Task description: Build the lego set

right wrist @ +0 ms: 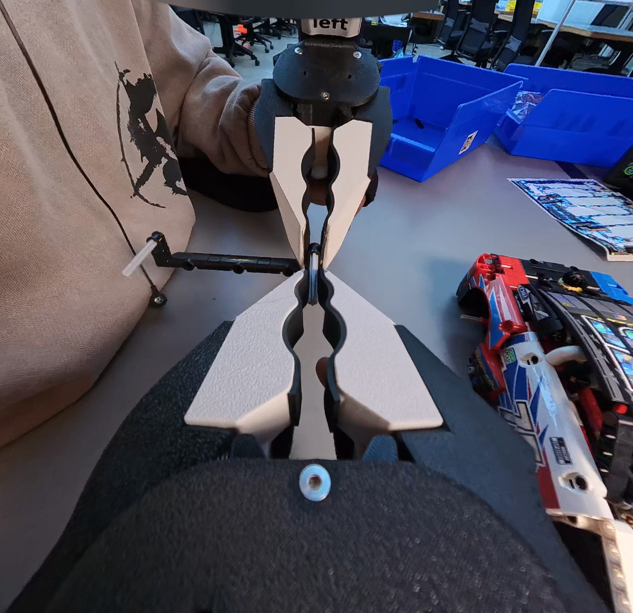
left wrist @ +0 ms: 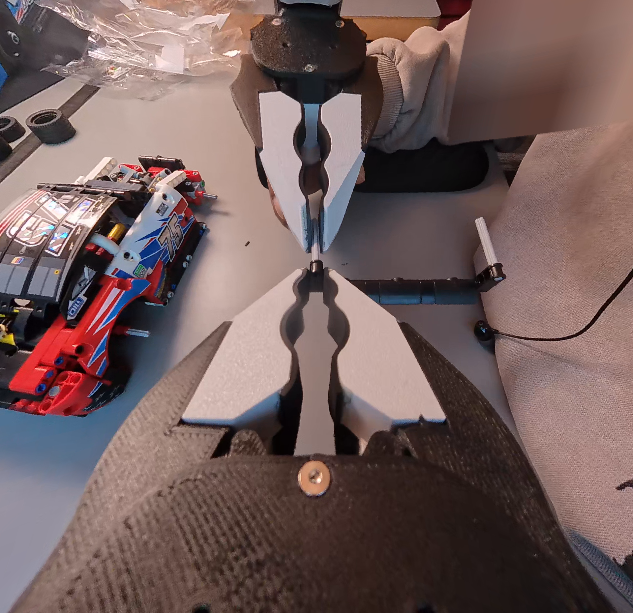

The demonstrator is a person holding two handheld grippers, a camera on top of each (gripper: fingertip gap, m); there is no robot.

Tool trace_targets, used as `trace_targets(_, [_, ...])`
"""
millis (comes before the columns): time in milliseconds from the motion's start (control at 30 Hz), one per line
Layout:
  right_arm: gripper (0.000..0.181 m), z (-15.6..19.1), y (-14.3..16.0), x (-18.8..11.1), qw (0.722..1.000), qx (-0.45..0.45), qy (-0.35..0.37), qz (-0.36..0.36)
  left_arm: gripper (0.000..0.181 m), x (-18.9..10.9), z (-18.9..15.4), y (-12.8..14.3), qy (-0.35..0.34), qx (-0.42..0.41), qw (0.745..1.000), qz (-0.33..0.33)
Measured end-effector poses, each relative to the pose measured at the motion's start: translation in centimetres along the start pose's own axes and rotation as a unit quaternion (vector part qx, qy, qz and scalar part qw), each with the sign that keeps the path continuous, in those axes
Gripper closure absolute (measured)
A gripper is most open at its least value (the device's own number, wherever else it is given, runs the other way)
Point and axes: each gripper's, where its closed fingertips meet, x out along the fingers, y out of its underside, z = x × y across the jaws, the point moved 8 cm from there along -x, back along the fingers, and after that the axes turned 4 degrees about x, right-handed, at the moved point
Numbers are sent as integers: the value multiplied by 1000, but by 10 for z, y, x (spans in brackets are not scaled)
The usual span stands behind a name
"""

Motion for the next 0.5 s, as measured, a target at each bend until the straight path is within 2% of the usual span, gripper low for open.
trace_targets(100, [179, -3, 1, 1, 999, 51, -15, 9, 176, 1, 0, 1, -3, 6, 1000, 7])
trace_targets(133, [179, -2, 2, 2, 999, 44, -13, 12, 176, 1, 0, 2, -2, 6, 1000, 10])
trace_targets(300, [179, 6, 5, 3, 996, -79, 19, 39, 176, 5, -2, 6, 10, 2, 1000, 19])
trace_targets(433, [179, 1, 4, 3, 1000, 15, -3, 19, 176, 3, -1, 4, 8, -1, 1000, 14])
trace_targets(500, [179, 2, 5, 4, 1000, 1, -4, 19, 176, 3, -1, 5, 11, -2, 1000, 15])
